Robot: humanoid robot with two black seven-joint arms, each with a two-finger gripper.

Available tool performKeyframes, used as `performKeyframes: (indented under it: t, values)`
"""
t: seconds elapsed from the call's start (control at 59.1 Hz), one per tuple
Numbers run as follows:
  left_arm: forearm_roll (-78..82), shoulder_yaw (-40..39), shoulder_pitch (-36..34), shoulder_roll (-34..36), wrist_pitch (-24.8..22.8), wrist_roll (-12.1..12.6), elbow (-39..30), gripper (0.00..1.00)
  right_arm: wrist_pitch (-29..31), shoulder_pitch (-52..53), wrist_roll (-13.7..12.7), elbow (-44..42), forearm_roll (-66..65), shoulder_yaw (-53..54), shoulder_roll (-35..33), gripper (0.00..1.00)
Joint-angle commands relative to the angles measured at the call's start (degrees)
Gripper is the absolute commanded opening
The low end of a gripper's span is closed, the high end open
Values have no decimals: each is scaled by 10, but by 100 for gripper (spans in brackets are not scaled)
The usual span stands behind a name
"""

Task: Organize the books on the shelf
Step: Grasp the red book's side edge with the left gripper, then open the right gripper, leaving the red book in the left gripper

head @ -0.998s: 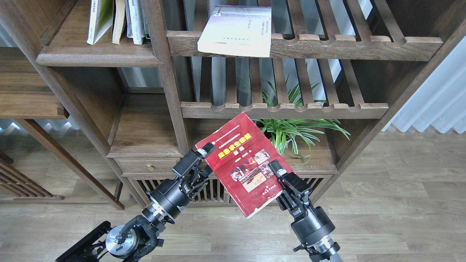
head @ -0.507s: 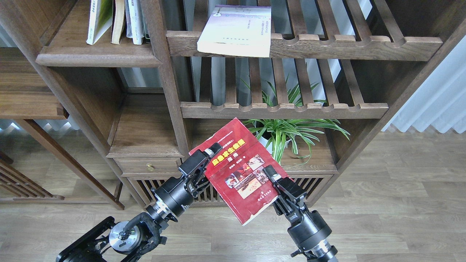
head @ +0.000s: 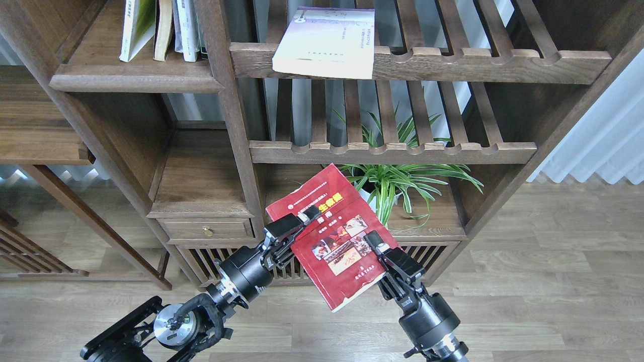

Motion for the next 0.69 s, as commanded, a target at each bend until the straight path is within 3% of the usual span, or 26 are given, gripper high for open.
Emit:
performKeyframes:
  t: [0.0, 0.254, 0.321, 0.457, 0.524, 0.592, 0.676]
  values:
    - [0, 7, 5, 4, 0, 0, -3, 6, 0, -2, 1, 0, 1, 9, -1, 7]
    - [-1, 13, 7, 25, 0, 0, -4, 6, 0, -2, 2, -3, 1, 23, -4, 8]
    - [-1, 13, 8, 25, 0, -1, -3, 6, 0, -2, 2, -4, 1, 23, -3, 13]
    - [-1, 12, 8, 25, 0, -1, -3, 5, 0, -1, 2, -3, -2, 21, -2, 41]
    - [-1, 3, 12, 27, 0, -1, -4, 5, 0, -1, 2, -4, -8, 23, -7, 67]
    - [-1, -8, 21, 35, 0, -2, -4, 5, 0, -2, 2, -8, -16, 24, -15, 83]
    - [2, -17, 28, 41, 0, -4, -6, 4, 0, -4, 3, -17, -17, 26, -27, 90]
